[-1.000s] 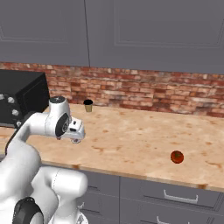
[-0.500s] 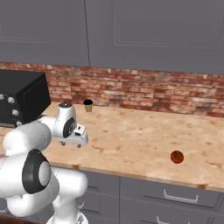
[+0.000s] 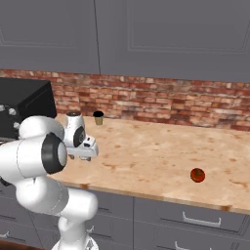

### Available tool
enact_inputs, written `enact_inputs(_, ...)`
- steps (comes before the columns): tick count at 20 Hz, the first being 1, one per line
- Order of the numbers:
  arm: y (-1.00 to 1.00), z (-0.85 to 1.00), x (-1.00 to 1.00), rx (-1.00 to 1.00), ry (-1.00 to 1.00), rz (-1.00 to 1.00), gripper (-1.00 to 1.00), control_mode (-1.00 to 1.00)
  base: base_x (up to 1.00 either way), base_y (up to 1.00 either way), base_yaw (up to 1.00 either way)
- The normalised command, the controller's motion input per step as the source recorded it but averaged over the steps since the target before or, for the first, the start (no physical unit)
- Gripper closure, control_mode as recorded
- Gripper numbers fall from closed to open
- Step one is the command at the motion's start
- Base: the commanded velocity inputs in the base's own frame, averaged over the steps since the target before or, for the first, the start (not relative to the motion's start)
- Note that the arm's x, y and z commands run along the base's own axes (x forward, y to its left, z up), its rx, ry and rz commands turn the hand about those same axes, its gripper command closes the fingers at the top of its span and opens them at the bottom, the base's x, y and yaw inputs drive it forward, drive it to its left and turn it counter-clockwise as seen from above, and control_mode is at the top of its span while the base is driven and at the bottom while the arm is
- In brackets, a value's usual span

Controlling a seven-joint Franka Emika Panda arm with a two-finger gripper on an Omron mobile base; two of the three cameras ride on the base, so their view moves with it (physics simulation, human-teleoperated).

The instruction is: Place the garlic and tomato inside the fridge drawer. Close the drawer after placing the vegetables.

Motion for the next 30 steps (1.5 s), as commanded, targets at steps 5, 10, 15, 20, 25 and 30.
enact_inputs(5, 0.0, -0.22, 0.3, -0.01, -0.01, 0.0, -1.0, -1.0, 0.0, 0.0, 0.0)
enact_inputs(10, 0.0, -0.06, 0.4, 0.0, 0.0, 0.0, -1.0, -1.0, 0.0, 0.0, 0.0)
enact_inputs(15, 0.03, -0.18, 0.0, -0.03, -0.03, 0.0, -1.0, -1.0, 0.0, 0.0, 0.0)
enact_inputs(20, 0.06, -0.25, -0.17, -0.03, -0.09, 0.0, 1.0, -1.0, 0.0, 0.0, 0.0)
enact_inputs(25, -0.03, 0.3, -0.48, -0.03, -0.2, 0.0, 1.0, -1.0, 0.0, 0.0, 0.0)
enact_inputs(30, -0.33, 1.0, -1.0, -0.02, -0.28, 0.0, 1.0, -1.0, 0.0, 0.0, 0.0)
